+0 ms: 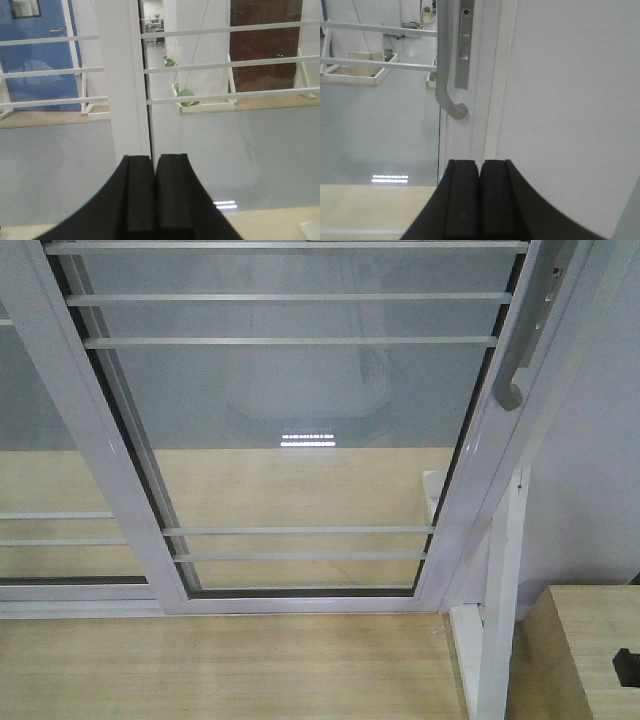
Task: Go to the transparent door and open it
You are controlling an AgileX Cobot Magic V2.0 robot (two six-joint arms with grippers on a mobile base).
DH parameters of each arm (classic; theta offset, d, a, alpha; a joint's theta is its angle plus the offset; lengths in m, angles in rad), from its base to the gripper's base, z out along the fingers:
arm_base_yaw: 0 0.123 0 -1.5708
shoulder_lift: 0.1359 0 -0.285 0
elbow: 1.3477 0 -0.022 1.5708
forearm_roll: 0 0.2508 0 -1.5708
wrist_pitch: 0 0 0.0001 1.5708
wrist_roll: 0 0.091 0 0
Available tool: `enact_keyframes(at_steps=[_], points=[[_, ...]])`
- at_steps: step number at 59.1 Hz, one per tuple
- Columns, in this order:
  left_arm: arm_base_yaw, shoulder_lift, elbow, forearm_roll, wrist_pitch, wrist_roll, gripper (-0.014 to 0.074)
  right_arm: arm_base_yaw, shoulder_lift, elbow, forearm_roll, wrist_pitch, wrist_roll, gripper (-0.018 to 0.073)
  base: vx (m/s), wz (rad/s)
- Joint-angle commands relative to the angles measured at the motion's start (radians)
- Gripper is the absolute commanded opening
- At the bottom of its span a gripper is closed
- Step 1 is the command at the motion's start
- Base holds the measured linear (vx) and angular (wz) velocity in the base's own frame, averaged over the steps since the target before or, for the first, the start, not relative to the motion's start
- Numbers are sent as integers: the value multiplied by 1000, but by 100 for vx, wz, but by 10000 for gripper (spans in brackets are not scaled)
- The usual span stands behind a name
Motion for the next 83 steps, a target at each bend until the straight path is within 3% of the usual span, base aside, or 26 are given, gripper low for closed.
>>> enact_keyframes(at_steps=[1,47,58,64,75,83], points=[[-3,24,28,-10,-77,-10,-6,0,21,11,-3,-68,-6,-8,1,0],[-3,25,28,-9,-75,-10,-6,0,21,11,-3,-70,-6,-8,0,0],[-3,25,28,141,-87,144,-6,0,21,11,-4,-73,-6,-8,0,0],[-3,25,28,184,-90,175,-6,0,21,11,-4,-79,-6,-8,0,0],[-3,25,28,180,-130,148,-6,0,21,11,-4,-125,-6,-8,0,0],[-3,25,19,181,-308,45,-6,0,21,9,-4,-258,-6,-8,0,0]])
